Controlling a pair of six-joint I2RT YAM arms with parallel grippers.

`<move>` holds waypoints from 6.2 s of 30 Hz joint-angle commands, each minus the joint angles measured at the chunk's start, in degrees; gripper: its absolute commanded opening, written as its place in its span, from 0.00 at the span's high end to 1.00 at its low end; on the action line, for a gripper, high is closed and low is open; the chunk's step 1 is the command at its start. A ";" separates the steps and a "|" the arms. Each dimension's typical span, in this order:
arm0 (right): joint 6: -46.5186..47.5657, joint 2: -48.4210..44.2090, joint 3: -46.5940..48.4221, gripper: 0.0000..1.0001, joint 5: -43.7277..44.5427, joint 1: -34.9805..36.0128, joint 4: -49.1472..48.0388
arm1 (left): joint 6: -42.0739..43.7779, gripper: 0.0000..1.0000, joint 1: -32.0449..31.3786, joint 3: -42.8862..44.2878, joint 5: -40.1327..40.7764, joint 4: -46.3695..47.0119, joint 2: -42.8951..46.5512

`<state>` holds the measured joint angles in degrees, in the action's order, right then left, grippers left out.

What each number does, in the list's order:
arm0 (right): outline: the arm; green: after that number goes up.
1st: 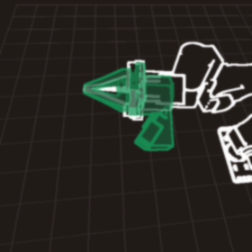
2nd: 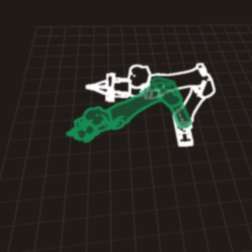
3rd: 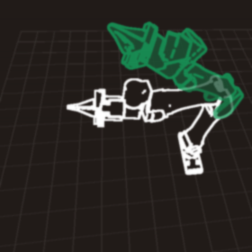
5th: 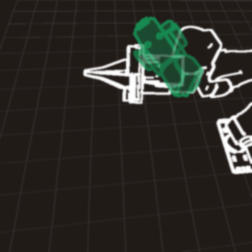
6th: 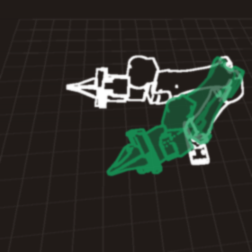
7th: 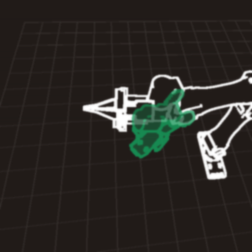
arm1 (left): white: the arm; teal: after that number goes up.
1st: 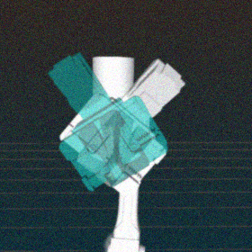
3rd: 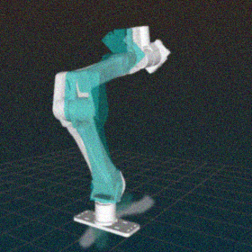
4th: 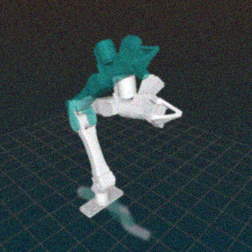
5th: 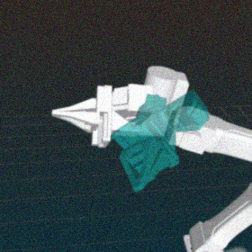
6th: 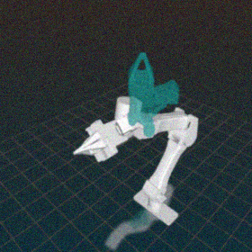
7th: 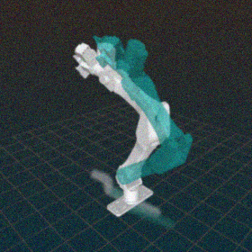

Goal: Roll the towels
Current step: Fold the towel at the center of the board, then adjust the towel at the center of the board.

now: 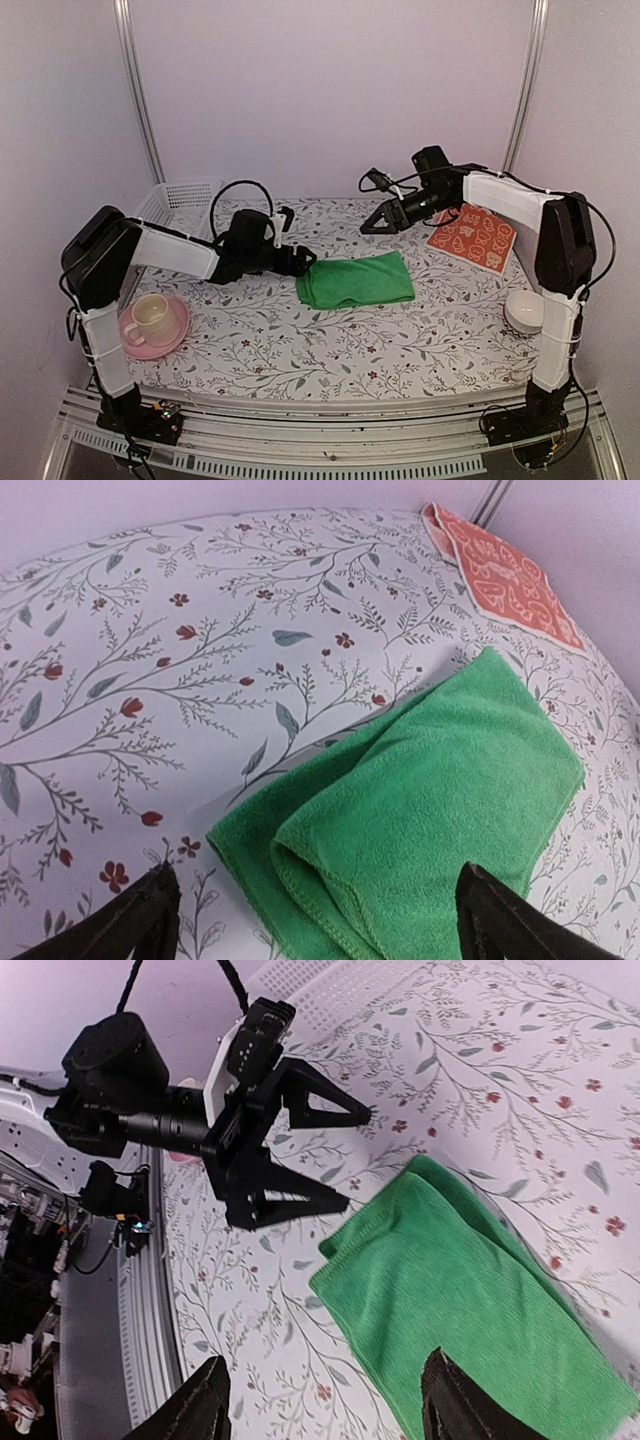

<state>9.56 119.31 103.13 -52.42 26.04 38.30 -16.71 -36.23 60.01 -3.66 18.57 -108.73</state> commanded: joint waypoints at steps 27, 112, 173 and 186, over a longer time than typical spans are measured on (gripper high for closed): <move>11.26 -12.79 -18.58 0.34 8.65 -4.15 -1.74 | 1.69 0.77 2.06 12.77 -7.91 -4.43 -14.66; 13.29 -6.53 -18.23 0.34 9.62 -1.42 -0.18 | -7.08 0.39 -7.35 -8.43 -5.18 3.05 -3.21; 12.85 -6.37 -18.49 0.34 10.50 -1.43 -0.61 | -15.97 0.72 -4.32 -9.81 -8.95 11.57 -5.66; 12.94 -5.93 -18.45 0.33 10.68 -1.39 -0.51 | -15.28 0.65 -4.29 -9.22 -8.33 10.20 -3.15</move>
<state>22.31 112.71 85.06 -42.04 24.47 37.91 -32.62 -40.95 49.84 -12.23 29.56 -112.14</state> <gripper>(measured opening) 0.665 0.371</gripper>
